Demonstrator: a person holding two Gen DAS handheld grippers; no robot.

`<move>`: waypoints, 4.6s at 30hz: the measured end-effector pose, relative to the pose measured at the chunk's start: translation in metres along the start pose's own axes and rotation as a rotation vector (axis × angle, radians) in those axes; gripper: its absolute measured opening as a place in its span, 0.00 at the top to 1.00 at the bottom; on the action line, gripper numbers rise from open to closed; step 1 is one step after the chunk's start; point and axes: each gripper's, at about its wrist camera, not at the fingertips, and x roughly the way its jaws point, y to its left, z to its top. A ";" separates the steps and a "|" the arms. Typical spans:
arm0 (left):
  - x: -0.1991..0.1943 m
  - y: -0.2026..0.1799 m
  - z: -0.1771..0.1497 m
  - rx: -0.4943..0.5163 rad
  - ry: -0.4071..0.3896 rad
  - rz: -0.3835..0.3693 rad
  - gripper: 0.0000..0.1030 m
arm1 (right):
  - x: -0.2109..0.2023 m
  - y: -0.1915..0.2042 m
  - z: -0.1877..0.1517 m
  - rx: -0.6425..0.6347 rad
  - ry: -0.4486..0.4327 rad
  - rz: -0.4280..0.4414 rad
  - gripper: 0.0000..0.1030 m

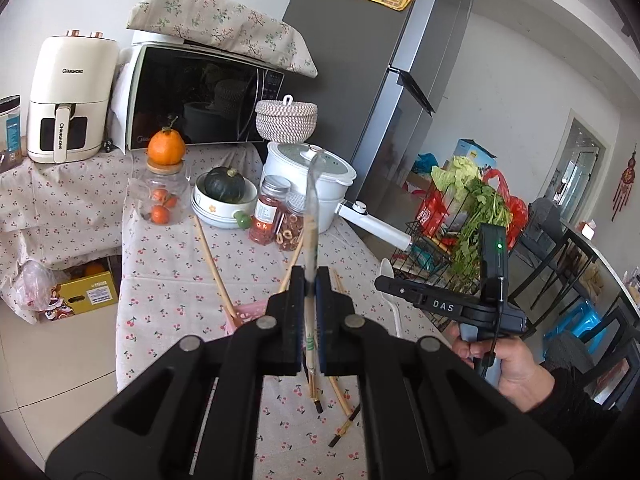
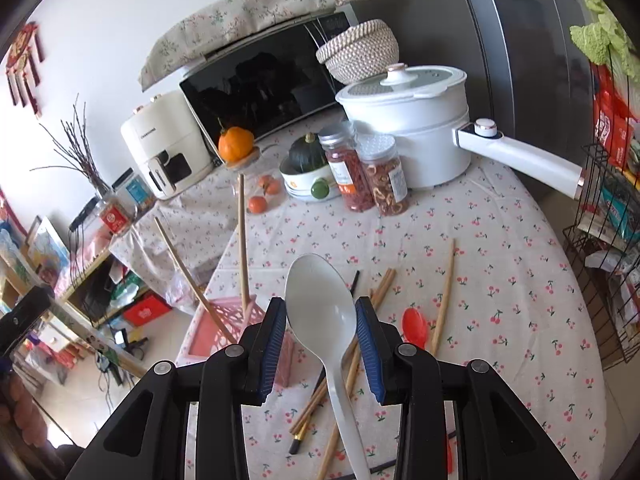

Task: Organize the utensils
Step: 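Lower the wrapped chopsticks into the basket with the left tool while the right tool lifts the white spoon, then lower the white spoon into the pink basket and open the right tool, then reach the left tool down and grasp a wooden chopstick, then lift the chopstick with the left tool while the right tool grasps the red spoon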

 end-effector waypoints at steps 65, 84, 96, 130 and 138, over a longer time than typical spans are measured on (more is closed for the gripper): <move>0.053 0.043 -0.025 -0.111 0.259 0.237 0.17 | 0.003 0.064 0.011 0.025 -0.227 -0.017 0.16; 0.105 -0.023 -0.076 -0.005 0.478 0.177 0.08 | -0.022 -0.060 -0.041 0.187 0.184 -0.238 0.07; 0.157 -0.035 -0.130 0.044 0.528 0.048 0.60 | -0.027 -0.094 -0.061 0.227 0.274 -0.240 0.07; 0.074 -0.070 -0.070 0.213 0.150 -0.021 0.95 | -0.014 -0.114 -0.066 0.295 0.310 -0.285 0.07; 0.043 -0.070 -0.047 0.181 0.017 -0.059 0.95 | -0.002 -0.121 -0.070 0.319 0.336 -0.296 0.07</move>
